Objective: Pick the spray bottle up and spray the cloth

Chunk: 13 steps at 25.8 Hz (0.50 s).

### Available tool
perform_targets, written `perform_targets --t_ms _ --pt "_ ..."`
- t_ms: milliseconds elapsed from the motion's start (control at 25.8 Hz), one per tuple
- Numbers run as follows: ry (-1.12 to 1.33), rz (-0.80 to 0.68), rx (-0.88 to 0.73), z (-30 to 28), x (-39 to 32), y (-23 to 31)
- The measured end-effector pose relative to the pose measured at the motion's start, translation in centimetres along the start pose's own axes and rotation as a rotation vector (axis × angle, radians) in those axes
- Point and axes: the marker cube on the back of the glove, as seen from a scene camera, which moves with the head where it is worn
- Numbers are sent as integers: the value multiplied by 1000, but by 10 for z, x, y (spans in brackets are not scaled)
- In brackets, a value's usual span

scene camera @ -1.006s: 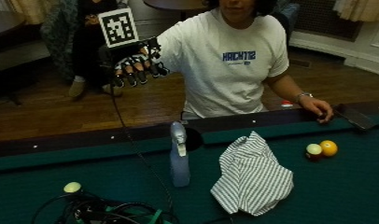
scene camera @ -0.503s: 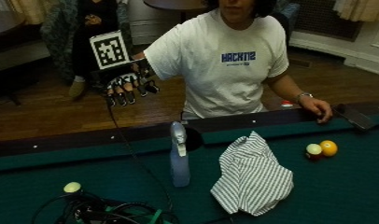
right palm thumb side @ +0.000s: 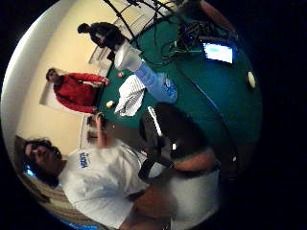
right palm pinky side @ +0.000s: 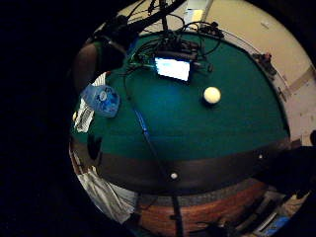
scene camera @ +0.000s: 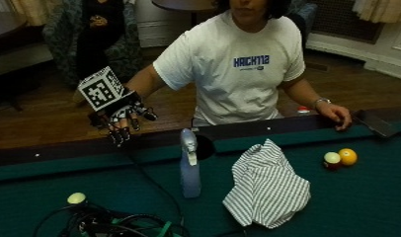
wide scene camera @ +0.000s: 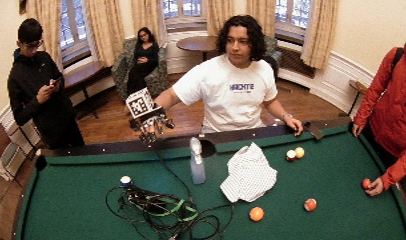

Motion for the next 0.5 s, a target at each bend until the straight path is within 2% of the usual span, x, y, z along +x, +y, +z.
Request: perform_targets --t_ms 503 --pt "-657 52 -25 55 -9 15"
